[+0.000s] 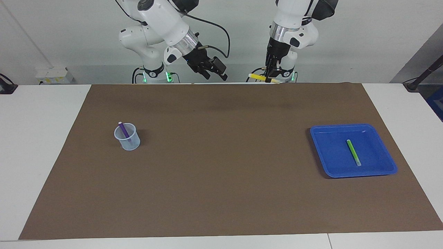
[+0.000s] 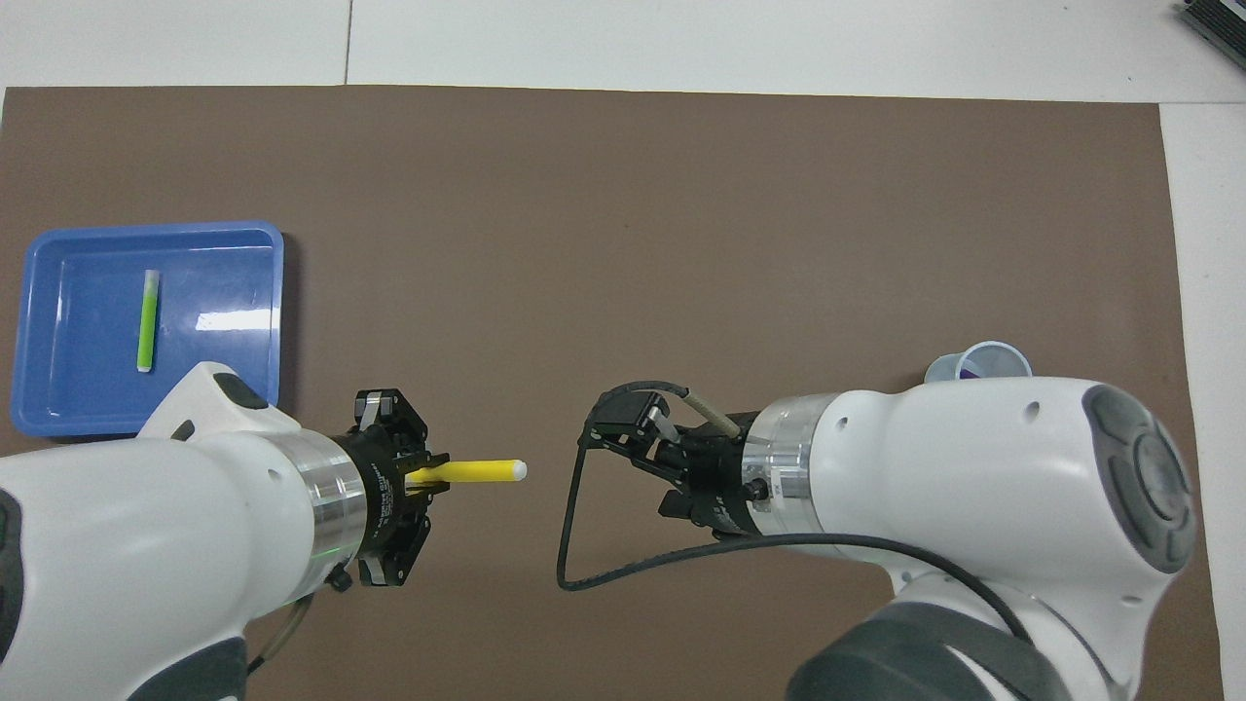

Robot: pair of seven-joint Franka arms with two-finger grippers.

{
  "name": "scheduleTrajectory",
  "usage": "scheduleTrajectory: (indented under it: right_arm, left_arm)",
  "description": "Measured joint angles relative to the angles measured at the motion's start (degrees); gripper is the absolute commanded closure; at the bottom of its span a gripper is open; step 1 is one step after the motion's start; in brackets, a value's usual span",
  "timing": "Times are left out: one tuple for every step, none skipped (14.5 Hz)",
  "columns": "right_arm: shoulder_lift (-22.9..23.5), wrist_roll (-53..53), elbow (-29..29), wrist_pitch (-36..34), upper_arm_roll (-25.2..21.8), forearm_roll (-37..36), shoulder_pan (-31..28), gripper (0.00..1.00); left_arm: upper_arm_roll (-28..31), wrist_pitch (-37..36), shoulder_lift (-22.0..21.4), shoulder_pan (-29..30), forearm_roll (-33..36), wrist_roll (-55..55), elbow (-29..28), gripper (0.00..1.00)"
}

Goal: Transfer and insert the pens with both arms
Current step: 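Carry the yellow pen toward center while the right gripper approaches it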

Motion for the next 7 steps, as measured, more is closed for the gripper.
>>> scheduleTrajectory:
  right_arm:
    - [0.0, 0.6, 0.1, 0.1, 0.0, 0.0, 0.4, 0.0]
    - [0.0, 1.0, 0.2, 0.2, 0.0, 0.0, 0.7, 0.0]
    - [0.0, 1.2, 0.4, 0.5, 0.0, 0.1, 1.0, 0.0]
    - [0.0, 1.4, 0.6, 1.0, 0.2, 0.1, 1.1, 0.0]
    - [-0.1, 1.8, 0.8, 1.6, 0.4, 0.3, 1.1, 0.0]
    - [-0.1, 2.5, 1.1, 2.1, 0.6, 0.5, 1.1, 0.0]
    - [-0.1, 3.2, 1.5, 2.3, 0.8, 0.6, 1.1, 0.0]
  left_arm:
    - [0.0, 0.0, -0.2, 0.0, -0.1, -0.2, 0.0, 1.0]
    - [0.0, 0.0, -0.2, 0.0, -0.1, -0.3, 0.0, 1.0]
    - [0.0, 0.0, -0.3, 0.0, -0.1, -0.4, 0.0, 1.0]
    - [0.0, 0.0, -0.3, 0.0, -0.1, -0.4, 0.0, 1.0]
    - [0.0, 0.0, -0.3, 0.0, -0.1, -0.4, 0.0, 1.0]
    - [0.0, 0.0, -0.3, 0.0, -0.1, -0.4, 0.0, 1.0]
    - [0.0, 0.0, -0.3, 0.0, -0.2, -0.4, 0.0, 1.0]
